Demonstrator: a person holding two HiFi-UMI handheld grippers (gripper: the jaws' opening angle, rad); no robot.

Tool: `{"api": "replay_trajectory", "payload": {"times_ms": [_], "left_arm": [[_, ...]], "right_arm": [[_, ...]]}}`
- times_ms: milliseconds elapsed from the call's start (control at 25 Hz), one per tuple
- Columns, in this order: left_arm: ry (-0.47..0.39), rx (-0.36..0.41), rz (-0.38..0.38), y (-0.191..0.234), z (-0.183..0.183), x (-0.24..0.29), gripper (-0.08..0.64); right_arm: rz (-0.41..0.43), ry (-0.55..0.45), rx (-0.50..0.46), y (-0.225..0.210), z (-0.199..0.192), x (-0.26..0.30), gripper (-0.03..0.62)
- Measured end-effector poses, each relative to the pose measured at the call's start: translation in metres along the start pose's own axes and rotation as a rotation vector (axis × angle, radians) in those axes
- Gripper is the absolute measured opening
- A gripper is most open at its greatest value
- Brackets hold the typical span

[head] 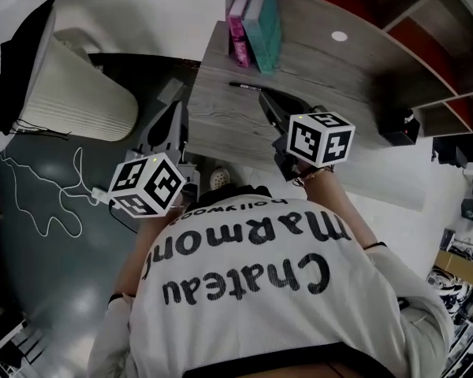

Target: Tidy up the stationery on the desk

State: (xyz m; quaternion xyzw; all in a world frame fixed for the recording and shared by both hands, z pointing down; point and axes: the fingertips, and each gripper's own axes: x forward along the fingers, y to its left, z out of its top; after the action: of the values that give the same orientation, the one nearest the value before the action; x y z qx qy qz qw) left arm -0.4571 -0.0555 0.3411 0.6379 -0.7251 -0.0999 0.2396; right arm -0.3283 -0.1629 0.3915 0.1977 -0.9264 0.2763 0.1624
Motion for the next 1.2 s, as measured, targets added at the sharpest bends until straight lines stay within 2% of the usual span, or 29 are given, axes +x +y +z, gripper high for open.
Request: {"api": "replay_trajectory", "payload": {"times_ms": [240, 480, 840, 1000, 1160, 1200], "left_arm": [[0.029, -0.003, -0.033, 0.036, 0.015, 0.033, 0.015], [0.073, -0.033, -0.048, 0.063, 0.01, 0.054, 0.015], [0.115, -0.081, -0.018, 0.092, -0.009, 0.054, 0.015], [0.105, -0.092, 0.01, 0.103, -0.007, 0.049, 0.015], [0.093, -0.097, 0.039, 0.113, -0.004, 0.045, 0.015], [0.091, -0.098, 0.043, 0.114, -0.003, 0.045, 0.015]], "right_arm": [[-0.045, 0.024, -0.007, -0.009, 0.005, 0.042, 0.015], [-0.091, 0.136, -0.018, -0.029, -0.024, 0.071, 0.015], [-0.094, 0.309, -0.015, -0.056, -0.063, 0.1, 0.015], [-0.072, 0.387, -0.106, -0.063, -0.066, 0.118, 0.015], [-0.025, 0.47, -0.256, -0.061, -0.066, 0.138, 0.02], [-0.013, 0.5, -0.296, -0.06, -0.068, 0.142, 0.043]]}}
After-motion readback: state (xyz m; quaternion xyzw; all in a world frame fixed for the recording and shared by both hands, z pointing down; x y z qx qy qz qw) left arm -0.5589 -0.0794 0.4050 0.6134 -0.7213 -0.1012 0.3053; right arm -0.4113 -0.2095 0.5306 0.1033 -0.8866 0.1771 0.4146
